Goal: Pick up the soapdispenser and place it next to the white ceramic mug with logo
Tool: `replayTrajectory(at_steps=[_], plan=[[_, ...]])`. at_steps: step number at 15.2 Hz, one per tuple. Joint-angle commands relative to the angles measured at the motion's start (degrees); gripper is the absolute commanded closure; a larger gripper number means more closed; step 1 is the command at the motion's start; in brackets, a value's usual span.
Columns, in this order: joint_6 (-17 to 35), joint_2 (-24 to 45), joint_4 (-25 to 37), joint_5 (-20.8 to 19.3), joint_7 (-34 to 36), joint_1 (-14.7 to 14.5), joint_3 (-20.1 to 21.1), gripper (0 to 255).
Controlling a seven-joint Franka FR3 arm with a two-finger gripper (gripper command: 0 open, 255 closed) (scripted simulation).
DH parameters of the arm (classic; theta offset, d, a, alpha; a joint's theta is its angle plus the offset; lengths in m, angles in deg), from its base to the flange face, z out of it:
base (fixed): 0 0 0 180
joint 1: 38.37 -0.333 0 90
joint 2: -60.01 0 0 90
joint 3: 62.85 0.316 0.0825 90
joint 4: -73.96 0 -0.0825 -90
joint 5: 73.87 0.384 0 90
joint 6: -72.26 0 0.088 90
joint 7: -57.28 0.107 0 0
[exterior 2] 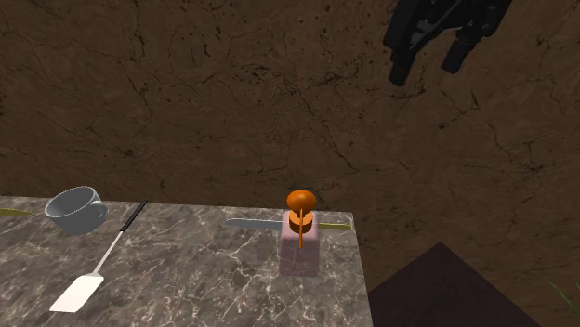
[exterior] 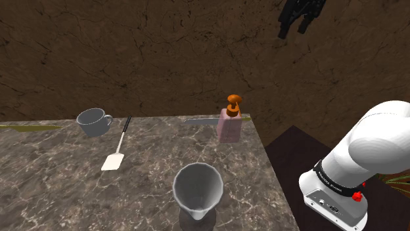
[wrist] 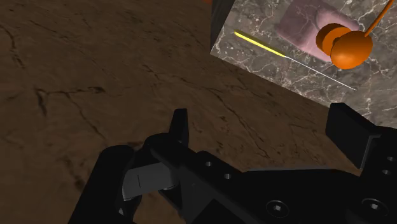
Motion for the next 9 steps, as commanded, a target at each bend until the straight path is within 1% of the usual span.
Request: replayTrajectory(at_steps=[1, 9], plan=[[0.00, 0.00, 0.00, 0.00, 0.00, 0.00, 0.00, 0], [13.21, -2.50, -14.09, 5.08, 7.49, -2.45, 5.59, 0]])
